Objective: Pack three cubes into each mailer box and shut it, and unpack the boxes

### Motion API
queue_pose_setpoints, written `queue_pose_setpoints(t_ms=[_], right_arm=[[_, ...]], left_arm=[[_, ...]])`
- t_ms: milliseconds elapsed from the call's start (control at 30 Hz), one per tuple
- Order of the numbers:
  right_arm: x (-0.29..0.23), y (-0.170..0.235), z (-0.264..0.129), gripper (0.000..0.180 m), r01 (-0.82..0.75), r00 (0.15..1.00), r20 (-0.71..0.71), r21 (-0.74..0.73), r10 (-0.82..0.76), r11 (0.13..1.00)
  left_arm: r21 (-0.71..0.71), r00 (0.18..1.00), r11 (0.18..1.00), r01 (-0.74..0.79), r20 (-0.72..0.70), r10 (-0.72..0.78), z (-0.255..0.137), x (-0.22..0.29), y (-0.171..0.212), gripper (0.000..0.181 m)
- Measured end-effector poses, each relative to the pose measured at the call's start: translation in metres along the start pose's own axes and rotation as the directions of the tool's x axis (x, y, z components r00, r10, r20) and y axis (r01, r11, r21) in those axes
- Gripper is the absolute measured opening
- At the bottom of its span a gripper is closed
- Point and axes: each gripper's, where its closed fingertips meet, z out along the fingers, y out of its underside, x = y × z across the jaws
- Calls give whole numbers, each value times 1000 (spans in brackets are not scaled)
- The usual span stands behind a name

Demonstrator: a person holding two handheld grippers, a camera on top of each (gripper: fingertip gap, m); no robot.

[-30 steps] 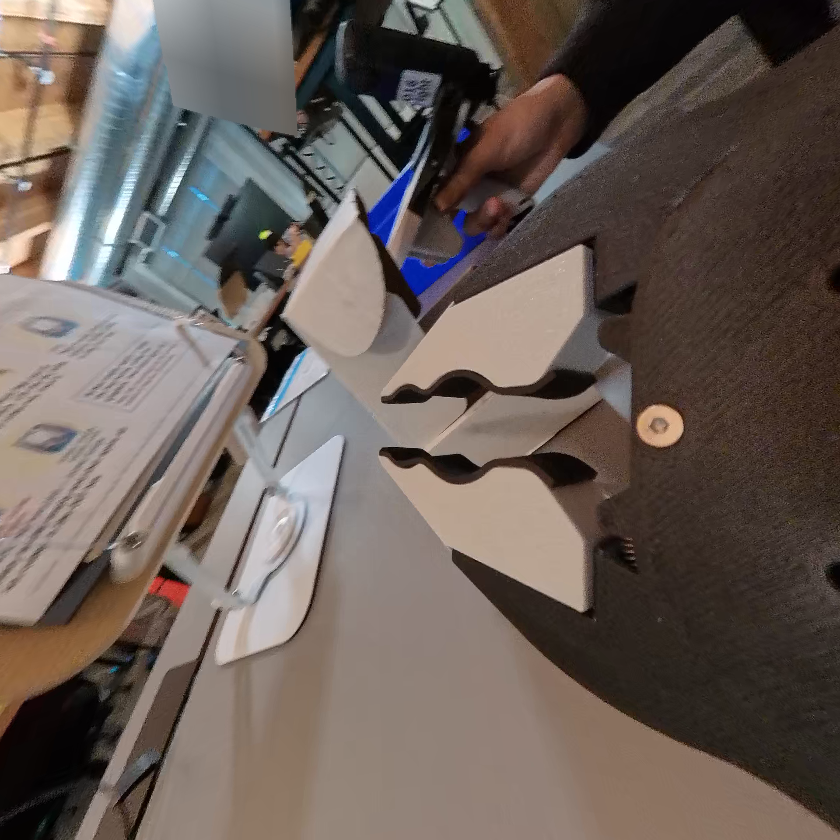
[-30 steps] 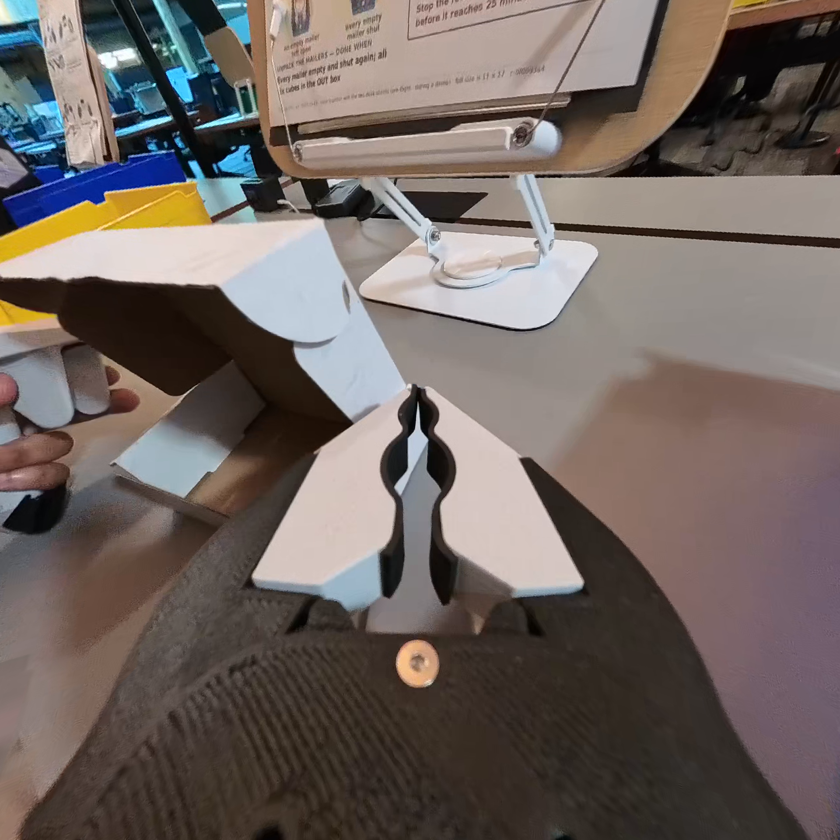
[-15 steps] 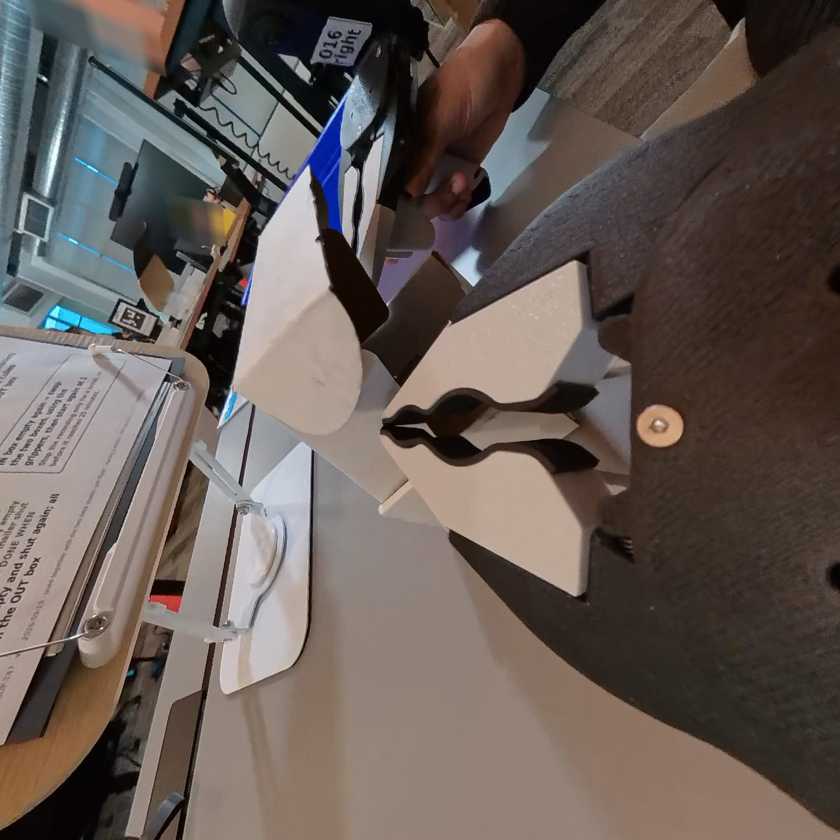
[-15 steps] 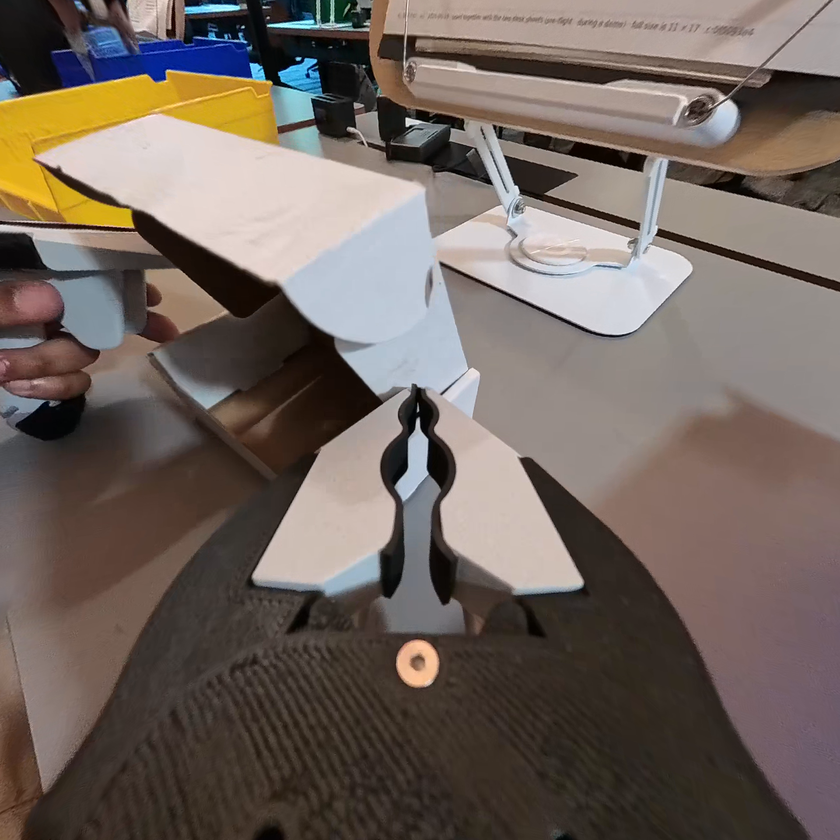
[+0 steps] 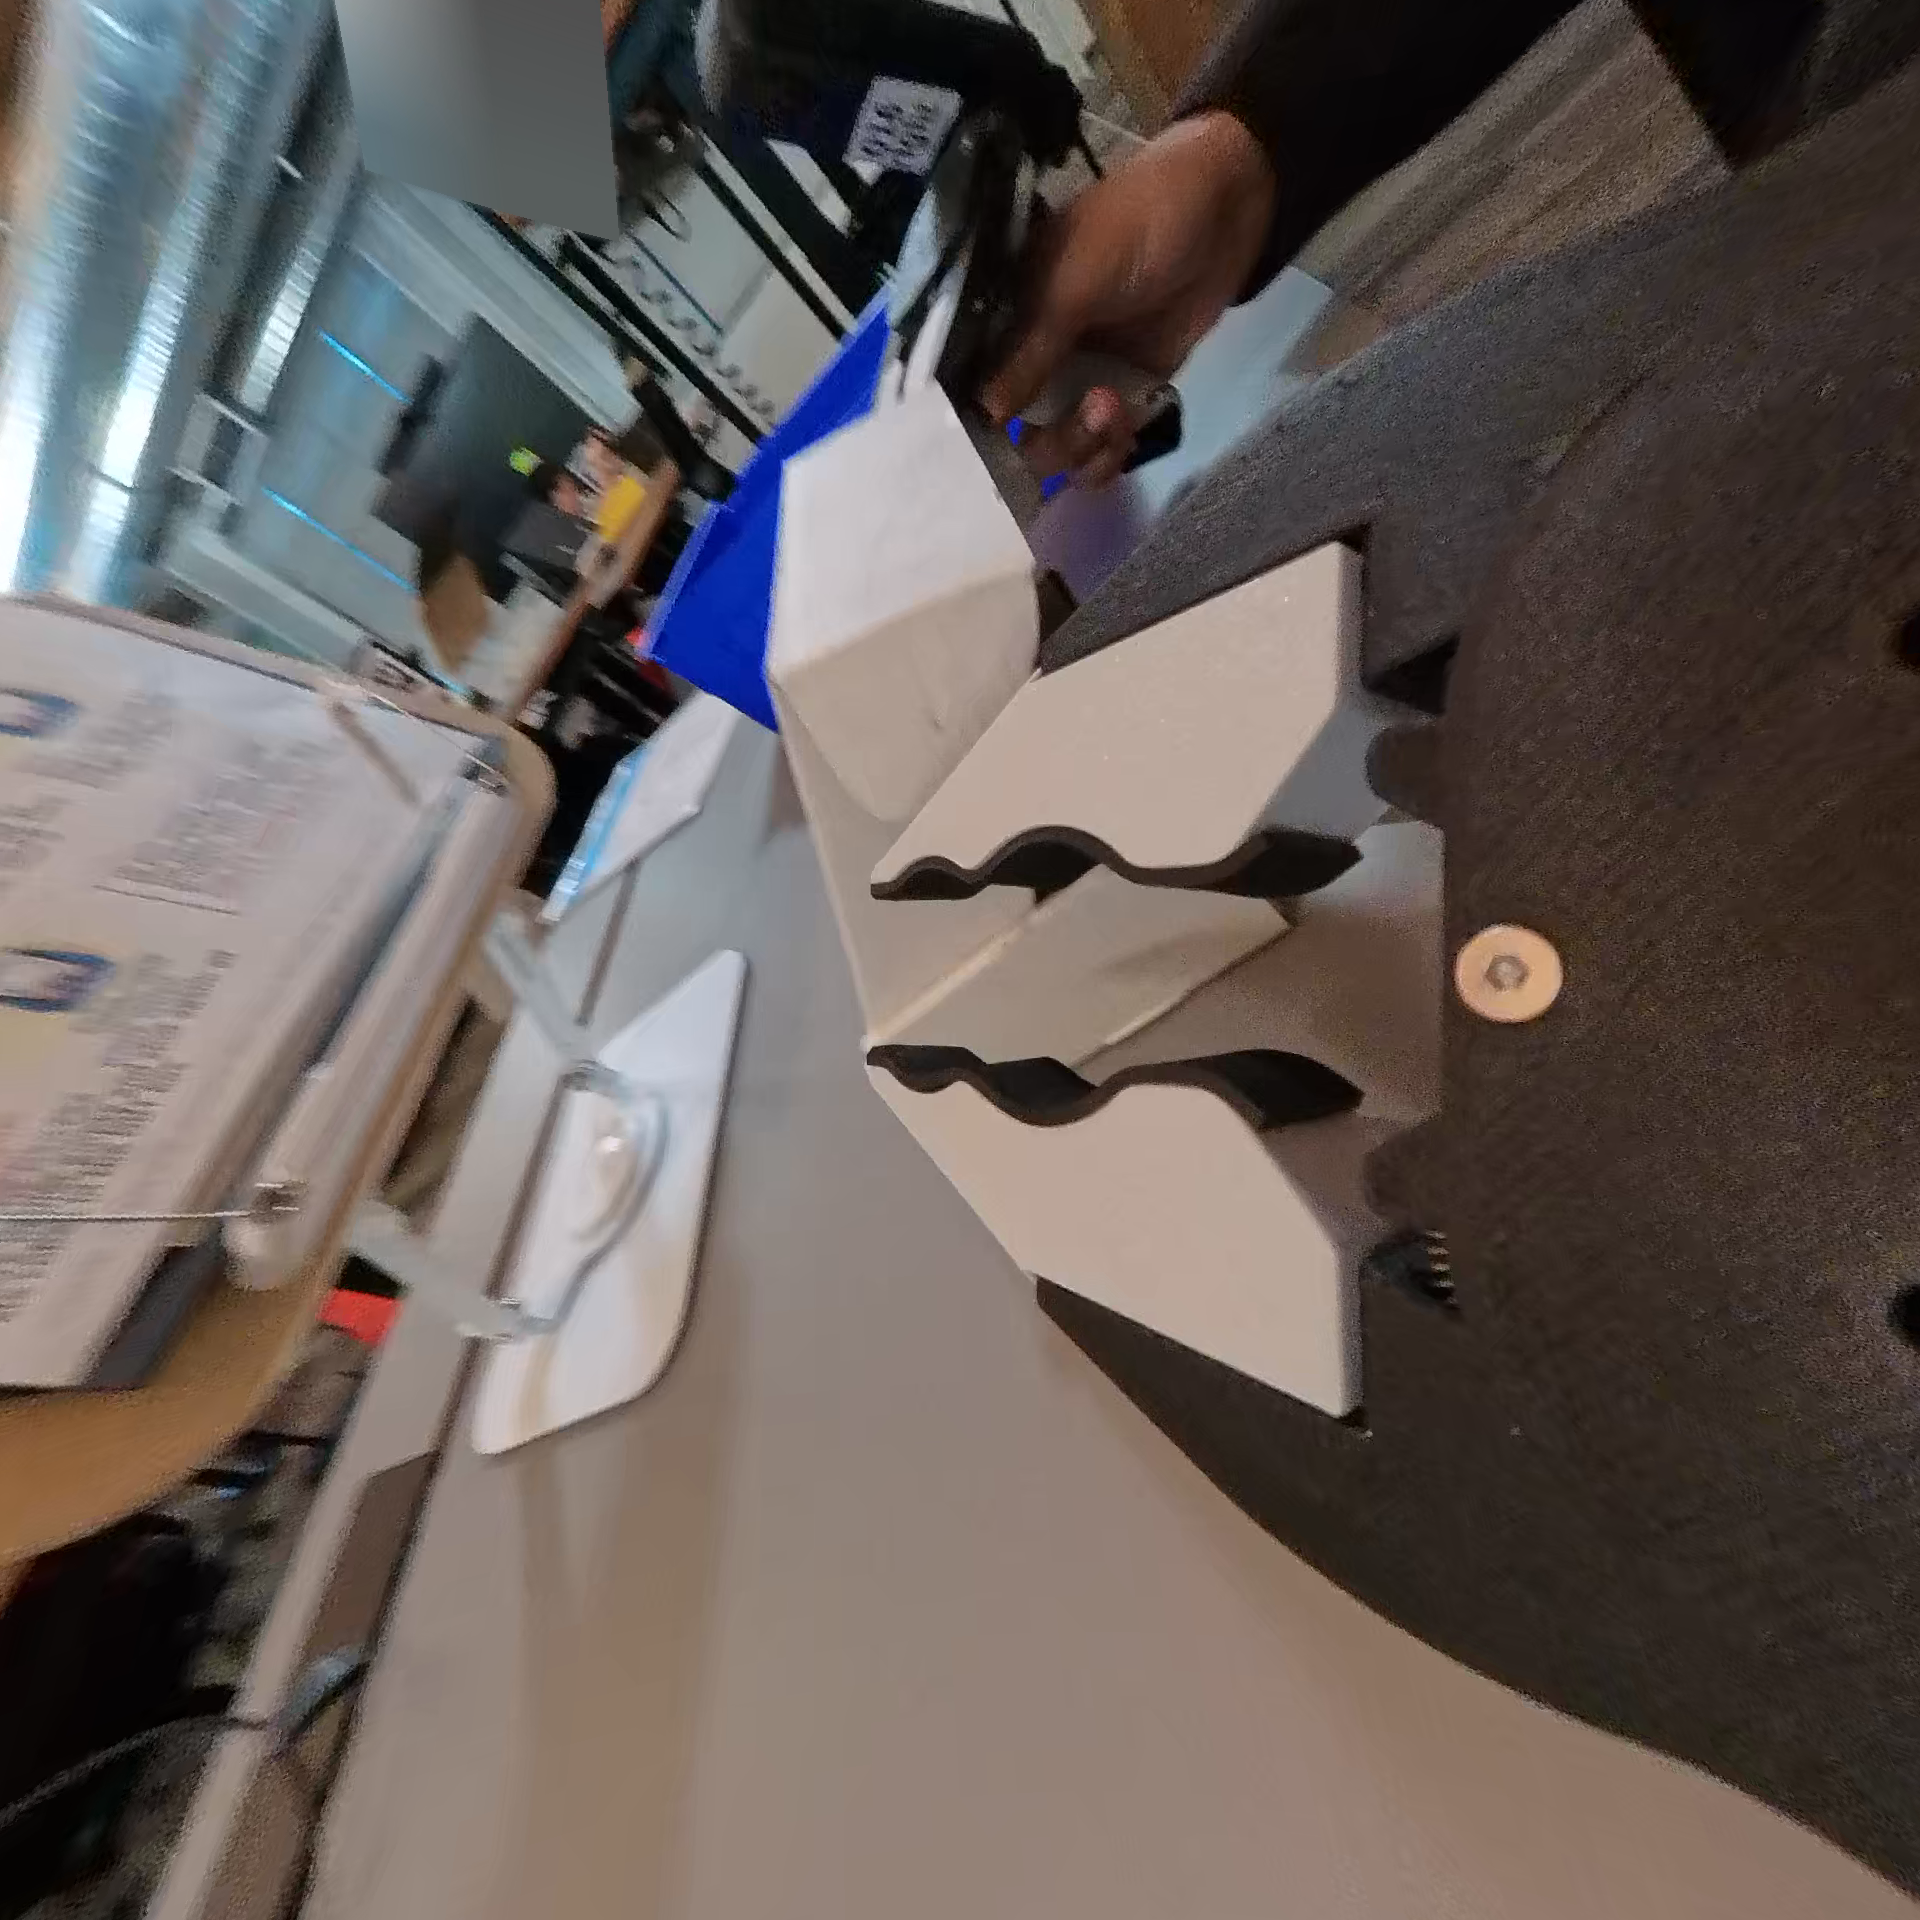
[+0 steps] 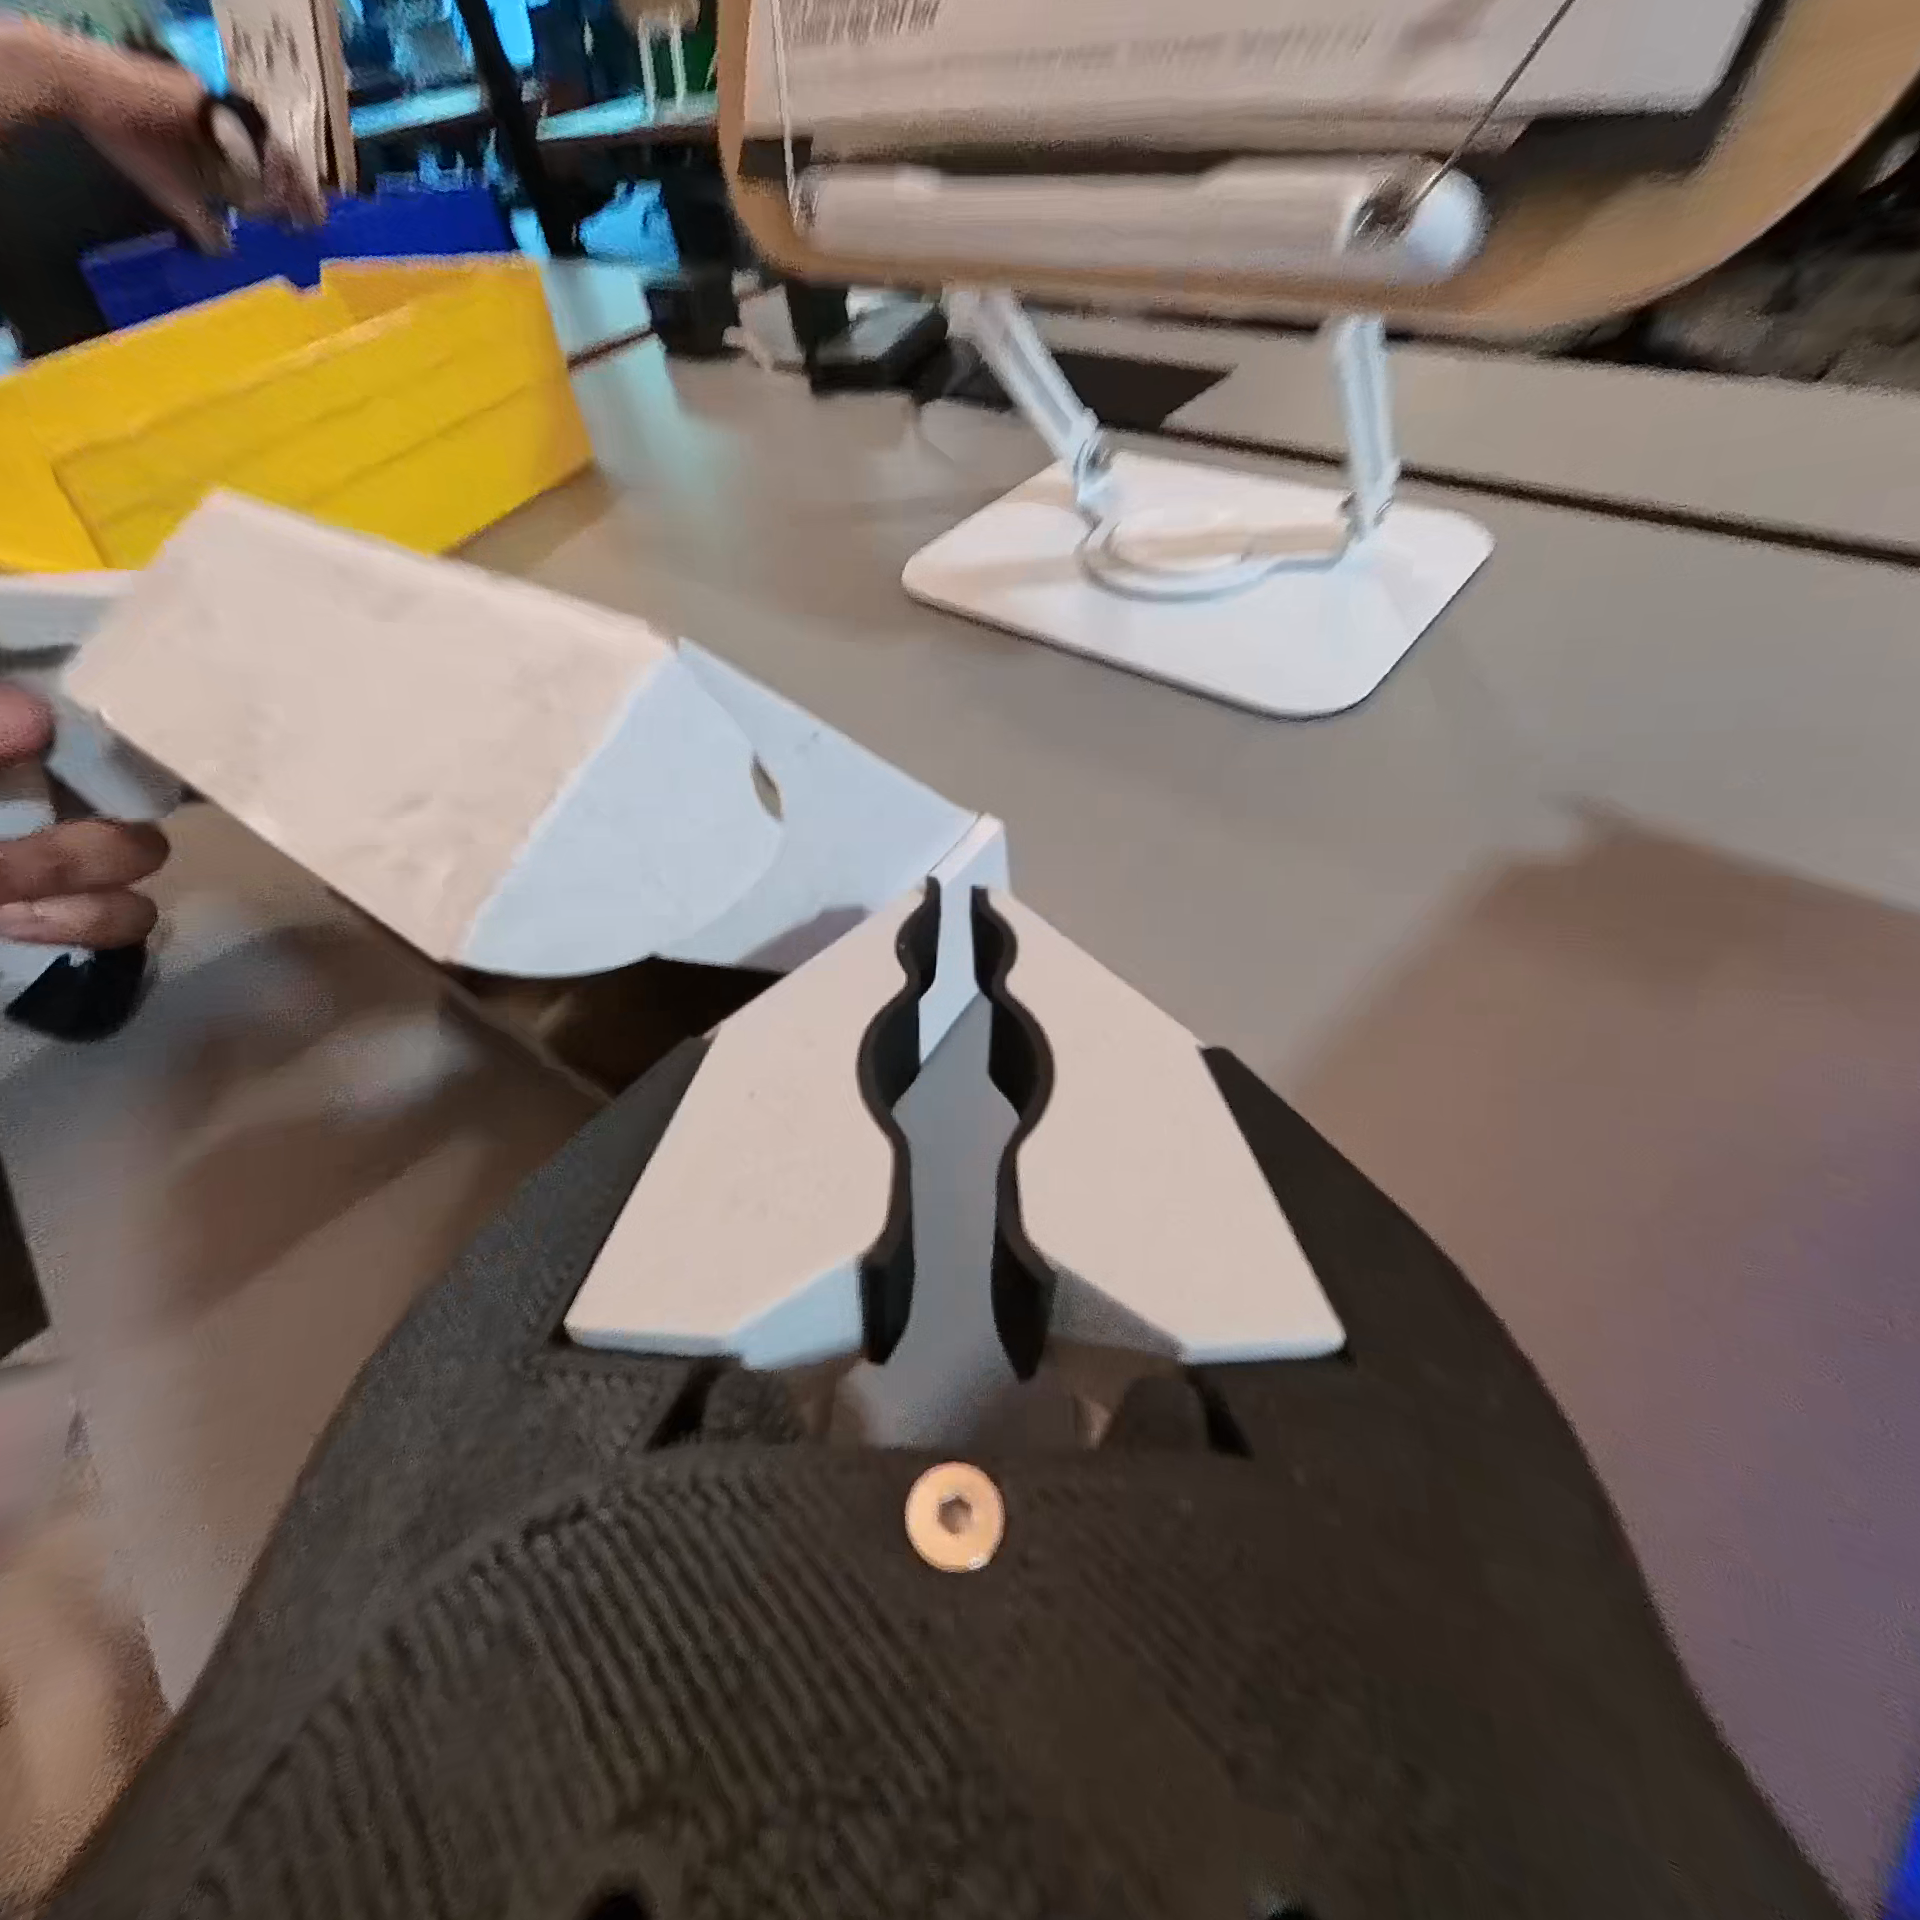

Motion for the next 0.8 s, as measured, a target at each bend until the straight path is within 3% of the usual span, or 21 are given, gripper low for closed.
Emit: queue_pose_setpoints(t_ms=[33, 133, 267, 633, 800], right_arm=[[3, -9, -5, 6, 0, 1000, -23, 47, 1, 999], [-1, -41, -22, 14, 47, 998, -40, 224, -39, 973], [-32, -66, -41, 46, 83, 991, 62, 402, -117, 912], [-47, -34, -18, 42, -101, 962, 270, 193, 46, 976], [-49, -29, -15, 44, -109, 955, 290, 163, 58, 980]], left_arm=[[52, 1000, 999, -11, -19, 12, -3, 4, -9, 26], [173, 993, 982, -78, -71, 92, -12, 22, -27, 31], [244, 981, 960, -137, -99, 165, -16, 37, -34, 39], [40, 974, 989, -139, -174, 144, 1, 48, 3, 41], [-11, 966, 989, -150, -213, 144, 3, 54, 14, 39]])
